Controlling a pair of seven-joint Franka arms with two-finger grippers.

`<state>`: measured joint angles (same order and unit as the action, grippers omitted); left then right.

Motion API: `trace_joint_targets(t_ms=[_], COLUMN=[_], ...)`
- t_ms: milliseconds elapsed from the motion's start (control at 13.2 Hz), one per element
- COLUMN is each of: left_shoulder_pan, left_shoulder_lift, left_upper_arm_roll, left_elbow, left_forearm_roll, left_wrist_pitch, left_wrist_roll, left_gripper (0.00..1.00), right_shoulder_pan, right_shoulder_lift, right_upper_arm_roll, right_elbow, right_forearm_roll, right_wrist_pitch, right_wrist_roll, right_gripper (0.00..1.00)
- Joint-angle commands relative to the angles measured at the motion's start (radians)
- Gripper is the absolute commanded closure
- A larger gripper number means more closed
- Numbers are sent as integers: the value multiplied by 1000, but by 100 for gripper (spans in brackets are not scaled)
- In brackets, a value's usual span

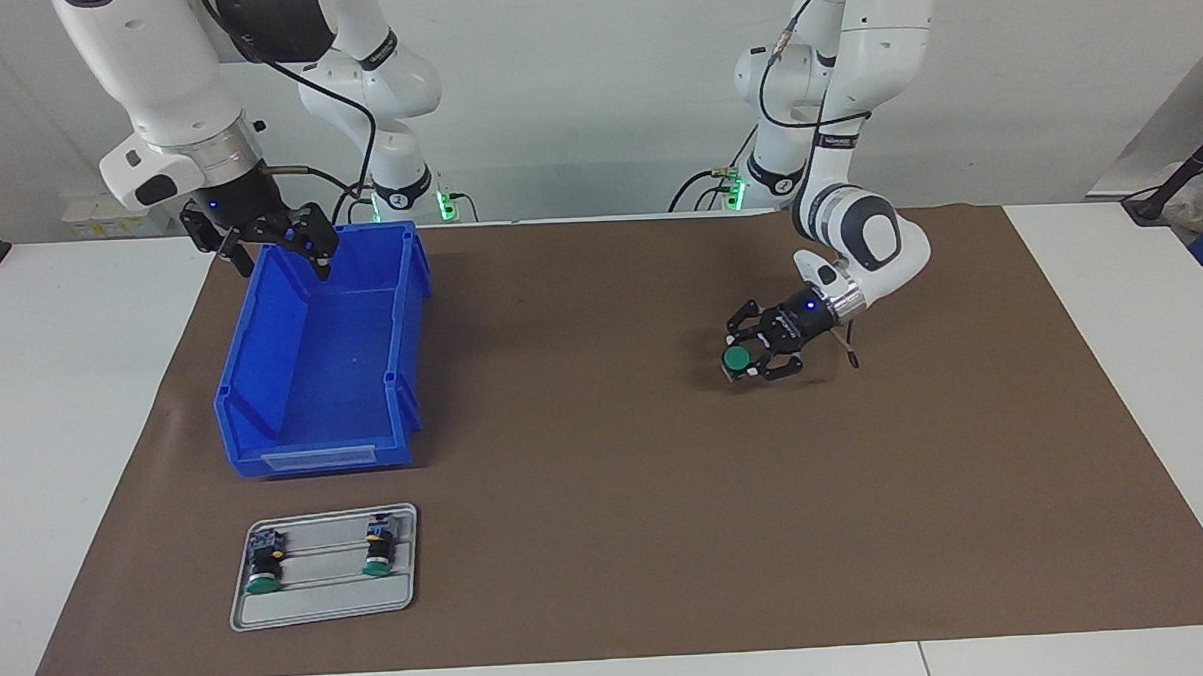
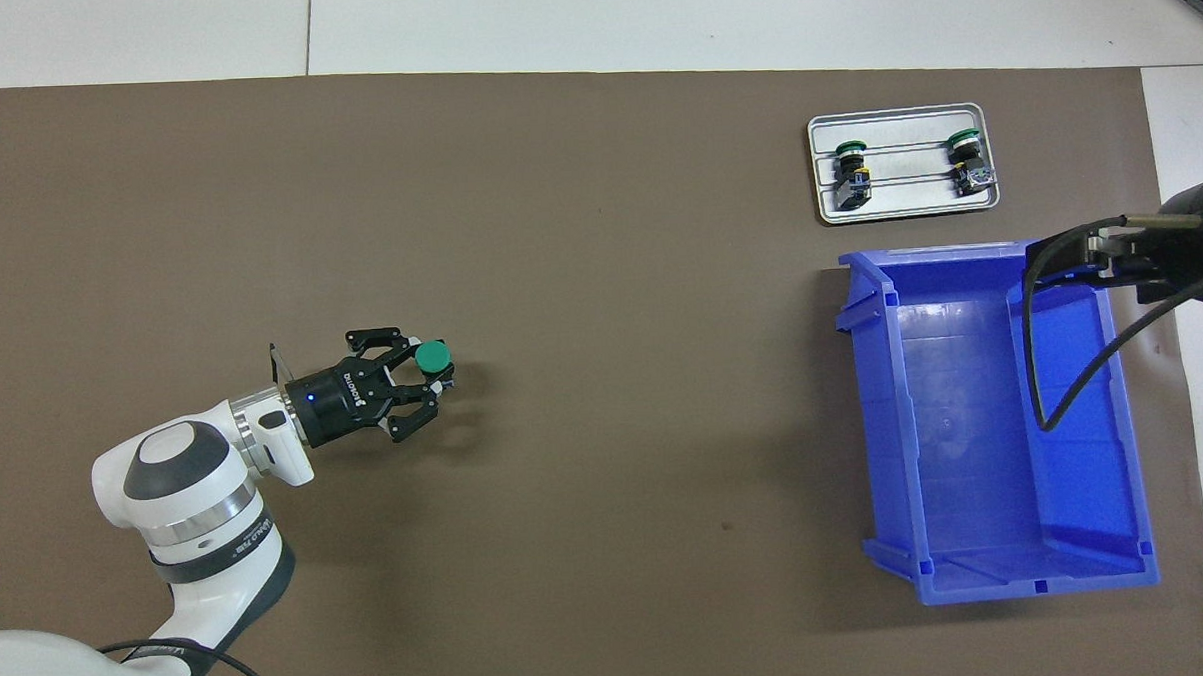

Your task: Place and press button with both arms

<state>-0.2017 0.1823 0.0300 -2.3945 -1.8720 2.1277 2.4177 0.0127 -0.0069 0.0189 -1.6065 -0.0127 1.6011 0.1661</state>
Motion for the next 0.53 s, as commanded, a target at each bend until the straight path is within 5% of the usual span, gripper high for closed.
trace_joint_targets(t_ms=[0,455], left_shoulder_pan=[-30,-45], left_shoulder_lift=[38,68], left_upper_arm_roll=[13,13], left_elbow=[44,58], left_forearm_roll=[-105,-219], left_wrist_pitch=[20,26], left_wrist_roll=[47,130], left_gripper=[82,83], right_shoulder_pan=[-7,-7], right_shoulder_lift=[-5,-5], right_upper_arm_roll=[1,1], right_elbow=[-4,-4], right_forearm_roll=[25,25], right_wrist_pitch=[-10,-12], right_wrist_roll=[-23,-22], right_gripper=[0,0])
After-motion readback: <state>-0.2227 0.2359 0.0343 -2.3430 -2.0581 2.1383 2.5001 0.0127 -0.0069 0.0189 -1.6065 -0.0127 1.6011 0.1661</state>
